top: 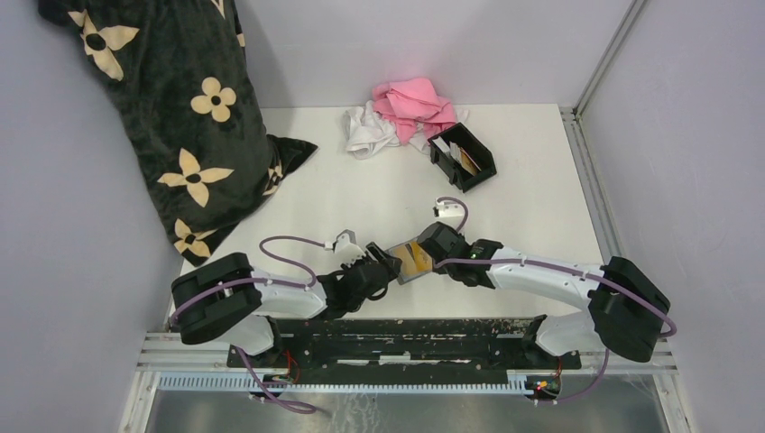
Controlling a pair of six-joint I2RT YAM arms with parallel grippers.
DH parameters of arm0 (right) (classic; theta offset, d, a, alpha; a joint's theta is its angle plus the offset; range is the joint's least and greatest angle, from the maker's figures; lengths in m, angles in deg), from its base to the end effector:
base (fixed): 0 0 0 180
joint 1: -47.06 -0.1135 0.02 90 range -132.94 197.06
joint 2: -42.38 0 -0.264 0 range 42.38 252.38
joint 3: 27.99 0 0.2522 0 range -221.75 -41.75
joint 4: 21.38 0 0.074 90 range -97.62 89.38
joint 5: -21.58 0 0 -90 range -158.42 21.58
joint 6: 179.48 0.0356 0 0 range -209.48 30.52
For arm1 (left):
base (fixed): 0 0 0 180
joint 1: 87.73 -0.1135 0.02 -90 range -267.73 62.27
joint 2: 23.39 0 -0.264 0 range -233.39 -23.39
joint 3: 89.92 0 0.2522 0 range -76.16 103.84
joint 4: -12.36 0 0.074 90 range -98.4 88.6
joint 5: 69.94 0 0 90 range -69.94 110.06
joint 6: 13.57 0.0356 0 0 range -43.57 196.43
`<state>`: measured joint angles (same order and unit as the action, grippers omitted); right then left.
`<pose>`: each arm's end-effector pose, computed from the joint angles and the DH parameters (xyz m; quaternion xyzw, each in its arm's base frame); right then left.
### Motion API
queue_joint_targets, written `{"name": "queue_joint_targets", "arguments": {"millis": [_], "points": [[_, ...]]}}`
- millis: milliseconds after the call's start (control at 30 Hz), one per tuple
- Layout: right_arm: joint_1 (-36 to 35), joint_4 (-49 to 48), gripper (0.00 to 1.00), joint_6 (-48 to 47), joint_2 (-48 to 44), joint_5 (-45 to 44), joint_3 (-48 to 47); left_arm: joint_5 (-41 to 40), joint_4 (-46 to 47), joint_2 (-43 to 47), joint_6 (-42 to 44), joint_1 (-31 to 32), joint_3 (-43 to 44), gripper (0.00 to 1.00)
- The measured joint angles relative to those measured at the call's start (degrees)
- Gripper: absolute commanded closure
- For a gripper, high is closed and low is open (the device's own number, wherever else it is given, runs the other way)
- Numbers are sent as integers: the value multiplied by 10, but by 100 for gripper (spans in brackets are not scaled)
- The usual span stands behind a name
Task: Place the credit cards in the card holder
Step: Insert the credit card into the card holder.
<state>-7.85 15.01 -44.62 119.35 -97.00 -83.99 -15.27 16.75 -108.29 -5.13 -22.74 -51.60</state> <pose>0.1592 0.1970 0.1918 -0.0124 0.9325 0.0556 0.3566 0.1228 -0.2144 0.1241 -0.2472 0.8443 -0.2899 0.3768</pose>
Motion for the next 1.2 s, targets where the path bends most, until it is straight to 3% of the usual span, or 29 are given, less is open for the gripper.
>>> {"name": "queue_joint_targets", "arguments": {"millis": [333,500,833,1200], "points": [[93,-12,74,-45,7,24,-1,-6,-142,81,14,8,1,36],[112,-33,75,-60,31,50,-1,-5,-229,130,72,15,5,49],[130,-67,77,-66,71,83,-1,36,-196,101,194,16,66,67],[146,-85,79,-66,75,94,-1,72,-174,8,279,16,133,75]]}}
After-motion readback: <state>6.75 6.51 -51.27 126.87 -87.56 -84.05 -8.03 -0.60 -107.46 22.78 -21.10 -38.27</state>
